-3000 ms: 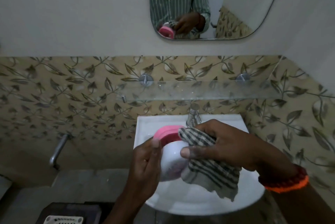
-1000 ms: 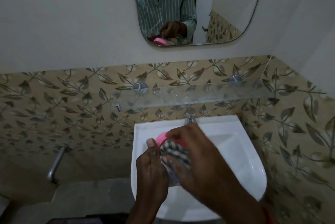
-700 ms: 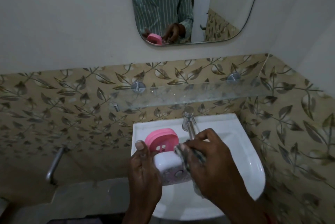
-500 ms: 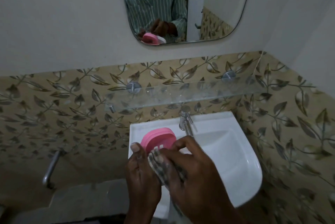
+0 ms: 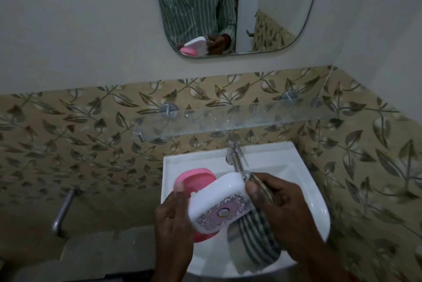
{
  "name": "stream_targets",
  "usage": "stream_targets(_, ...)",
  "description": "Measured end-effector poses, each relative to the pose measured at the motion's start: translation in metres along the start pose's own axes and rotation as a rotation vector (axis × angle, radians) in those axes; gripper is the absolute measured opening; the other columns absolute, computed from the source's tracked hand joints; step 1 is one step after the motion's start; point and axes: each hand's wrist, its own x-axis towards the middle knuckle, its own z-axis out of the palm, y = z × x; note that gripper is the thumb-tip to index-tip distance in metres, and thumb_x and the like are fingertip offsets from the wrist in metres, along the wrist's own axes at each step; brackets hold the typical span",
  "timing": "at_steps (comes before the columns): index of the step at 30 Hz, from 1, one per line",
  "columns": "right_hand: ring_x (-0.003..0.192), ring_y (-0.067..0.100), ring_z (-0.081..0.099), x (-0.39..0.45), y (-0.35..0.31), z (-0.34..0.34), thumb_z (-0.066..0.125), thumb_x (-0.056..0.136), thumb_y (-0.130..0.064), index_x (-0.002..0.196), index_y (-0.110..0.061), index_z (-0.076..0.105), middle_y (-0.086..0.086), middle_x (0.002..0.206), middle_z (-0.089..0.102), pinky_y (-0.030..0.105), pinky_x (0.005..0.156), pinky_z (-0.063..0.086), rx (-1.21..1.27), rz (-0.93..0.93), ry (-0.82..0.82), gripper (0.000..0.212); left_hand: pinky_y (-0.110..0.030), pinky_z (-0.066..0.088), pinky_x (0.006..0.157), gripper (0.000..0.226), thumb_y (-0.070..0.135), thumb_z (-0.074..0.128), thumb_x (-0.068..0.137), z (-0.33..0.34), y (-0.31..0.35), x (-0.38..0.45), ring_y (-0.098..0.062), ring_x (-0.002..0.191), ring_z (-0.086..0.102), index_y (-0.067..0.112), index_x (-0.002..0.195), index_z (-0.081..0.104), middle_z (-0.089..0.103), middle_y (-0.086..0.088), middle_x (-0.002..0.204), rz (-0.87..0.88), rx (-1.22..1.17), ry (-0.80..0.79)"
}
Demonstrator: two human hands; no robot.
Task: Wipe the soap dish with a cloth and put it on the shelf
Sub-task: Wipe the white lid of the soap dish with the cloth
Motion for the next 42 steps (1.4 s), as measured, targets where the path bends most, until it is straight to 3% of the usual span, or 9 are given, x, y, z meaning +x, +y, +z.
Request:
stream_targets(5,0.089,0.006,0.071,0.018,-0.028,-0.015,0.076,0.081,-0.049,0.102,-0.035,0.075,-0.012,0.095,0.075,0.033,0.08,0.057,-0.323,-0.04,-0.404,0.026,-0.029,0.057,0.083,0.04,0.031,0.043,0.102,0.014,-0.001,0.002,-0.013,0.094,0.075,0.02,0.095,0.081,0.081,0.001,0.094,0.127,-0.049,-0.216)
stream_targets(10,0.06,0.01,0.063,-0.005,-0.03,0.027,0.033,0.095,-0.057,0.102,-0.033,0.062,-0.008,0.111,0.046,0.025,0.058,0.054,-1.022,-0.398,-0.17,0.038,-0.015,0.052,0.068,0.046,0.047,0.034,0.101,0.022,0.002,-0.001,0.001,0.074,0.071,0.037,0.076,0.071,0.075,0.018,0.078,0.287,0.158,-0.003)
stream_targets(16,0.07,0.006,0.065,-0.005,-0.001,0.031,0.046,0.096,-0.045,0.103,-0.028,0.07,-0.005,0.094,0.061,0.016,0.064,0.055,-0.647,-0.321,0.032,0.031,-0.005,0.045,0.064,0.049,0.064,0.035,0.097,0.017,0.005,-0.005,0.011,0.068,0.065,0.039,0.068,0.065,0.072,0.024,0.073,0.324,0.138,0.136)
stream_targets(21,0.07,0.006,0.067,-0.009,0.007,0.034,0.067,0.09,-0.043,0.081,-0.025,0.079,-0.01,0.072,0.071,0.025,0.066,0.055,-0.314,-0.086,0.248,0.023,-0.004,0.036,0.044,0.047,0.027,0.046,0.105,0.025,0.016,-0.007,0.008,0.039,0.049,0.014,0.059,0.049,0.055,0.016,0.039,0.121,-0.068,0.319)
stream_targets(28,0.058,0.008,0.072,-0.028,0.006,0.051,0.079,0.081,-0.036,0.066,-0.016,0.072,-0.005,0.069,0.073,0.034,0.059,0.061,-0.001,0.222,0.266,0.026,-0.027,0.051,0.059,0.065,0.072,0.054,0.085,0.026,0.006,0.015,-0.017,0.05,0.059,0.01,0.062,0.049,0.059,-0.006,0.054,-0.233,-0.44,0.358)
stream_targets(31,0.063,0.003,0.07,-0.036,0.013,0.059,0.083,0.079,-0.032,0.071,-0.024,0.07,-0.014,0.072,0.072,0.025,0.059,0.057,-0.305,-0.032,0.286,0.018,-0.022,0.057,0.06,0.056,0.063,0.062,0.087,0.028,-0.006,0.022,-0.007,0.047,0.068,0.012,0.062,0.063,0.071,0.005,0.052,-0.359,-0.531,0.276)
stream_targets(34,0.069,0.009,0.066,-0.019,0.013,0.054,0.077,0.083,-0.023,0.08,-0.018,0.067,-0.006,0.079,0.068,0.023,0.062,0.056,-0.519,-0.309,0.296,0.012,-0.011,0.051,0.051,0.063,0.076,0.084,0.04,0.033,-0.01,0.021,0.0,0.043,0.065,0.016,0.05,0.068,0.067,0.007,0.043,-0.417,-0.461,0.141)
stream_targets(37,0.076,0.011,0.065,0.002,-0.002,0.059,0.06,0.093,-0.032,0.093,-0.016,0.066,0.0,0.09,0.065,0.022,0.065,0.057,-0.617,-0.323,0.272,0.017,-0.027,0.052,0.062,0.054,0.06,0.055,0.091,0.039,-0.002,0.013,-0.022,0.067,0.071,0.013,0.073,0.071,0.074,-0.006,0.067,-0.421,-0.397,0.089)
stream_targets(42,0.09,0.013,0.066,-0.033,0.004,0.061,0.053,0.099,-0.023,0.117,-0.02,0.066,0.001,0.108,0.06,0.024,0.075,0.057,-0.562,-0.486,-0.002,0.022,-0.033,0.055,0.066,0.05,0.053,0.05,0.097,0.024,0.002,0.023,-0.02,0.058,0.069,0.013,0.075,0.069,0.071,-0.008,0.067,-0.445,-0.409,0.006)
